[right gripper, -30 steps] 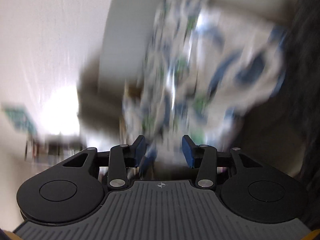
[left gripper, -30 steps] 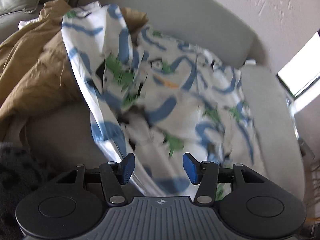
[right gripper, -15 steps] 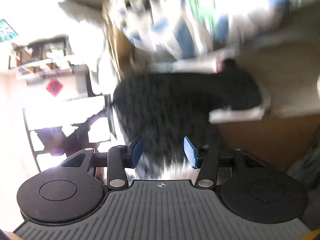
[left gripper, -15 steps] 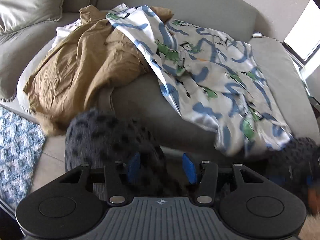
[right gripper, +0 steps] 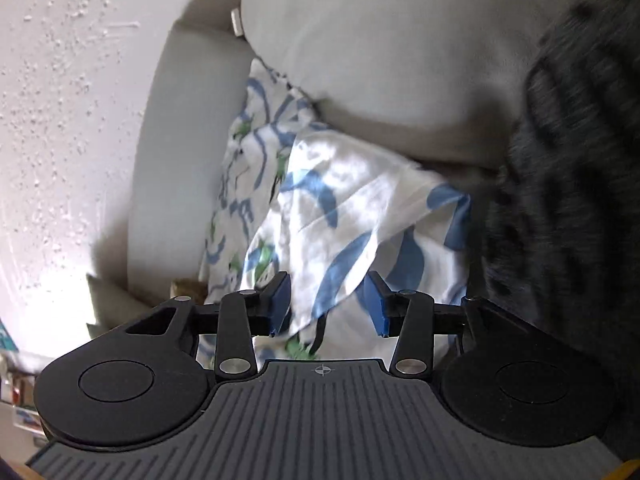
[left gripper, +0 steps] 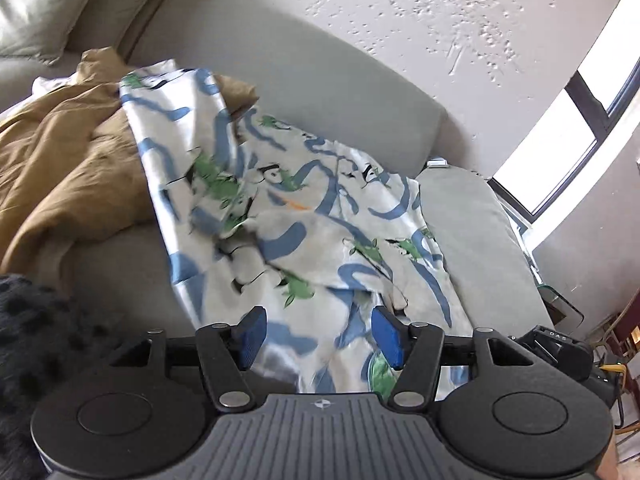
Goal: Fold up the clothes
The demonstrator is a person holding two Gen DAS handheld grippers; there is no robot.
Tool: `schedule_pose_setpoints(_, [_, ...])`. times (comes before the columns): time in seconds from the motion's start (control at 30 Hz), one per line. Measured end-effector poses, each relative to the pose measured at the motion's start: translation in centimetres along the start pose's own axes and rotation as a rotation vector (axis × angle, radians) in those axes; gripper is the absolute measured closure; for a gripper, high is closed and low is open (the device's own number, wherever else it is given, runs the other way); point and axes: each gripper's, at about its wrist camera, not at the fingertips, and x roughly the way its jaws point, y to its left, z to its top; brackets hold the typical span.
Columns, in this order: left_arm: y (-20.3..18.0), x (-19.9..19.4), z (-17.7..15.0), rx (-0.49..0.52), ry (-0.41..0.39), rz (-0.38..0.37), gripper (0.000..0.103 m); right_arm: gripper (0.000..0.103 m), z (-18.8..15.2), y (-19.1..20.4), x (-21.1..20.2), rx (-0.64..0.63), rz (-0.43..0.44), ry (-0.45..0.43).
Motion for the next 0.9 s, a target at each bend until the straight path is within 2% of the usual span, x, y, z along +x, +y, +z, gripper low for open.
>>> schedule_pose_setpoints(0.07, [0.1,1.0,0.4,-0.063,-0.022,0.020,0.043,0.056,0.4,-0.3,0.5,0.002,-0.034,-0.033])
schedule_pose_setpoints(0.1, [0.3,1.5,0.7,-0.110,-0.023,0.039,0.043,0.056,0.8,-0.5,0.8,0.000,-0.082,-0.040])
schedule_pose_setpoints(0.17, [0.6,2.6,1.1,-0.190,-0.027,0.078,0.045,0.060,1.1,-0.7,1.1,0.004,-0.121,-0.052])
schedule_pose_setpoints(0.23, [1.1,3.6,1.5,-0.260,-0.049,0.098,0.049,0.061,1.0,-0.7,1.2,-0.020,-0.120,-0.075])
schedule_pose_setpoints(0.3, [2.1,4.7,1.9,-0.348,-0.078,0.086,0.057,0.061,1.0,-1.1,1.2,-0.033,-0.111,-0.089])
schedule_pose_setpoints(0.4, [4.1,6.1,2.2,-0.518,-0.096,0.071,0.058,0.061,1.1,-1.2,1.2,-0.029,-0.087,-0.086])
schedule_pose_setpoints(0.5, [5.4,7.3,2.4,-0.631,-0.104,0.078,0.058,0.061,1.1,-1.2,1.5,-0.023,-0.070,-0.090])
schedule_pose_setpoints(0.6, [6.0,8.3,2.8,-0.697,-0.120,0.077,0.063,0.061,1.1,-1.1,1.6,-0.023,-0.054,-0.098])
schedule_pose_setpoints(0.8, [7.2,9.3,2.7,-0.759,-0.121,0.163,0.063,0.062,1.1,-1.2,1.8,-0.018,-0.045,-0.095])
schedule_pose_setpoints(0.9, [7.9,9.6,2.6,-0.787,-0.129,0.167,0.066,0.062,1.2,-1.1,1.9,-0.020,-0.041,-0.094])
